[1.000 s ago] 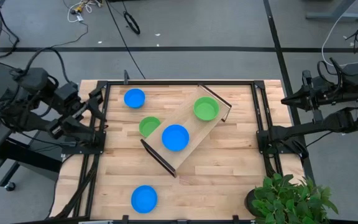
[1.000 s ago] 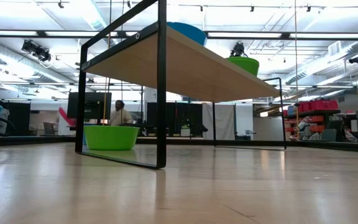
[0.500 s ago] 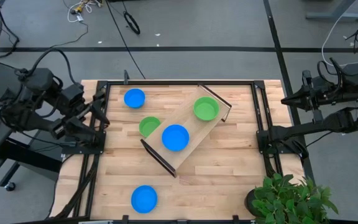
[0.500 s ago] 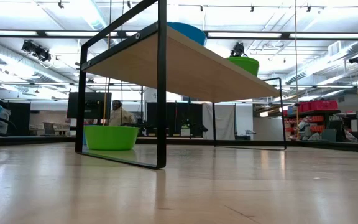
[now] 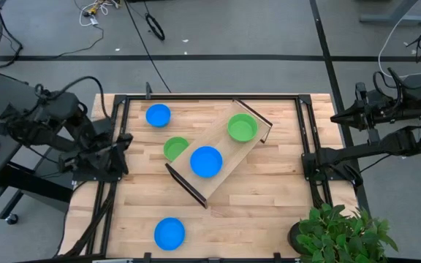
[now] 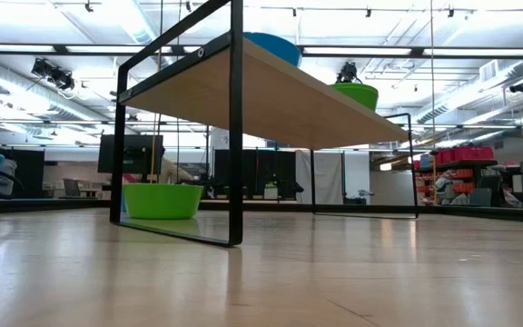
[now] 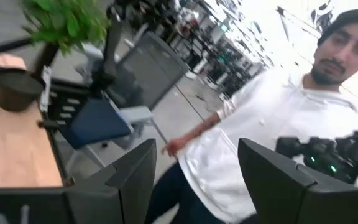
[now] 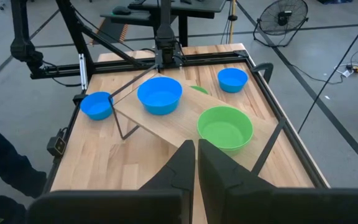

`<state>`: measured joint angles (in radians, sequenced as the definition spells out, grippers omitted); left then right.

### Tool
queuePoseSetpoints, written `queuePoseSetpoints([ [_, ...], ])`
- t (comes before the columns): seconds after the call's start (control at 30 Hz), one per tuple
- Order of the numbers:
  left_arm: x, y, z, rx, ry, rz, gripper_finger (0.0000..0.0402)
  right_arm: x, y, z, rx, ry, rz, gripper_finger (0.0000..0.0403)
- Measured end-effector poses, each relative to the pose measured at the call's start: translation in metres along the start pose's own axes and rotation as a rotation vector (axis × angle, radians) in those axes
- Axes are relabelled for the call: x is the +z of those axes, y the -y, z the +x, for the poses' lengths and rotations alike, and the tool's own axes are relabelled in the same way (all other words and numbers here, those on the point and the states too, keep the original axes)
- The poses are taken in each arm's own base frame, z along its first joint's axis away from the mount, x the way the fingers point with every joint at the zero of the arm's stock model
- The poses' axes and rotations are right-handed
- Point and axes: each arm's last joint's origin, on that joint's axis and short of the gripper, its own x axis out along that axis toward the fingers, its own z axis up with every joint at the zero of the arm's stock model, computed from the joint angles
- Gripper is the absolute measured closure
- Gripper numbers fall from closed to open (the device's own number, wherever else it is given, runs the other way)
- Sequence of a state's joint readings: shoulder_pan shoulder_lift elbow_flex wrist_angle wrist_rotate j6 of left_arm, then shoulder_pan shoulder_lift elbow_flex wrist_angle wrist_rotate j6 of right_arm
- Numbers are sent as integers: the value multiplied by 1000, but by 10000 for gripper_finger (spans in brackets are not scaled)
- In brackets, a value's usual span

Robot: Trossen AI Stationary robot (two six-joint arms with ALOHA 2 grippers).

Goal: Pick & Place Mini bowls
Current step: Stack the bottom blue bowl on top of the blue bowl on the shelf

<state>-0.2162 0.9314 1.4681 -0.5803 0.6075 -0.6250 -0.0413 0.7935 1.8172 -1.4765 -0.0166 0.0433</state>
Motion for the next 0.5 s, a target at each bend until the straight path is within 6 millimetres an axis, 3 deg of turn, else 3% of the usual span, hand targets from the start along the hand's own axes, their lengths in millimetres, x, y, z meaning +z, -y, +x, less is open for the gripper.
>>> queuePoseSetpoints([
  [0.5,-9,-3,35,-49,-122,2,170,0,0,0,0,0,0,380],
])
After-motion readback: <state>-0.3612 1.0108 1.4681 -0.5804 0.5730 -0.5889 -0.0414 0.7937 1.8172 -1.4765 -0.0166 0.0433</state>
